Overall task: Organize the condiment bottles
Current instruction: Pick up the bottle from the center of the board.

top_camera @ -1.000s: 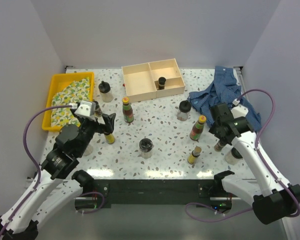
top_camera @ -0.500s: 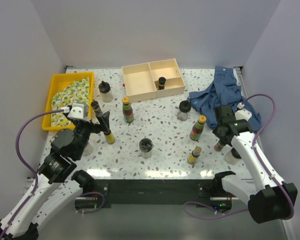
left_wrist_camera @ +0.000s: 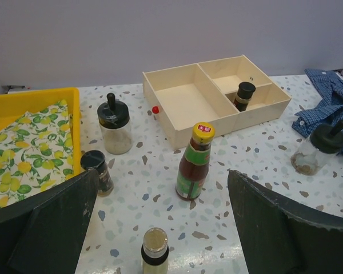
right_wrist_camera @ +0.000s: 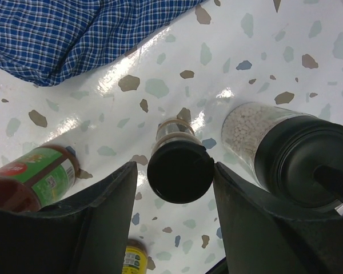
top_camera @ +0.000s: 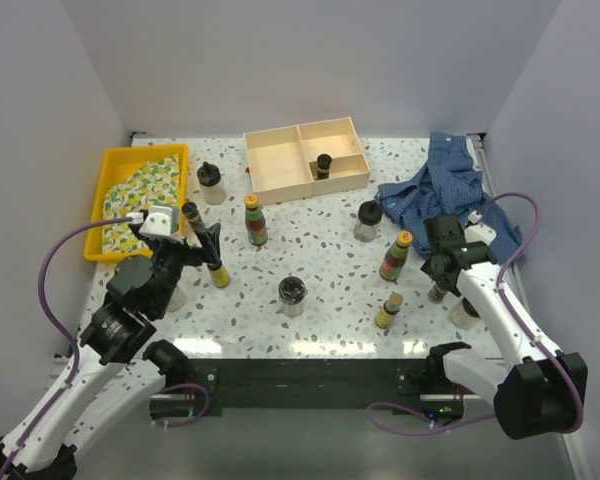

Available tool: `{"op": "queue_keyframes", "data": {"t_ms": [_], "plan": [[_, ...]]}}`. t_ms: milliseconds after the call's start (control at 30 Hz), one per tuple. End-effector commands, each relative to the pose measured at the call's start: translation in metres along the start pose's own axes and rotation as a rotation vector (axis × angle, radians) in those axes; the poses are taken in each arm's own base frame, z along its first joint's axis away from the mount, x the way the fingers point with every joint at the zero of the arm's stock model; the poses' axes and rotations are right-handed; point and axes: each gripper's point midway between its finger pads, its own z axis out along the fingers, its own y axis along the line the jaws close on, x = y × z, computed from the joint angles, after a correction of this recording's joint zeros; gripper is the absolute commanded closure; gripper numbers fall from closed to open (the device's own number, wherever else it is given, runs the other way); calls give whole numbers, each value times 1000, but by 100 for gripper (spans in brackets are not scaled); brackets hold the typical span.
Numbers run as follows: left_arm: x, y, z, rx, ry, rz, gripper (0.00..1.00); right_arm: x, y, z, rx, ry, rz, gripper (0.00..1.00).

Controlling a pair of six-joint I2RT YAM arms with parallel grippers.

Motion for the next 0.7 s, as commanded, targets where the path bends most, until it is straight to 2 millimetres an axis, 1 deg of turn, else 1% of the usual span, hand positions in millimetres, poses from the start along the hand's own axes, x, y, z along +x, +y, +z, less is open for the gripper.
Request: {"op": "queue_keyframes", "data": {"t_ms": [0,133,233,267,333,433,500,533,567,633,667], "plan": [[-12,3,0,-21,-53,-23,0,-3,2,6,-5,-31,27,41],[-11,2,3,-20,-47,-18,0,-5,-4,8,23,-48,13,43],[-10,2,3,-22,-43,-17,0,-8,-7,5,24,-63,16,50],[-10,2,3,-22,-44,-17,0,-10,-5,4,11,-71,17,55],[-9,3,3,-22,-42,-16,0,-15,-5,0,-1,-91,12,59],[-10,2,3,-20,-41,-17,0,-25,-3,-6,-26,-123,8,70],[-9,1,4,-17,-38,-16,0,-38,0,-15,-44,-155,3,77],[-9,1,4,-17,-38,-16,0,-43,1,-18,-52,-165,0,78],[-9,1,4,-17,-38,-16,0,-54,5,-27,-74,-189,14,78],[-9,1,4,-17,-38,-16,0,-70,10,-38,-94,-226,-4,79],[-9,1,3,-17,-40,-17,0,-88,16,-50,-123,-263,14,80]]}}
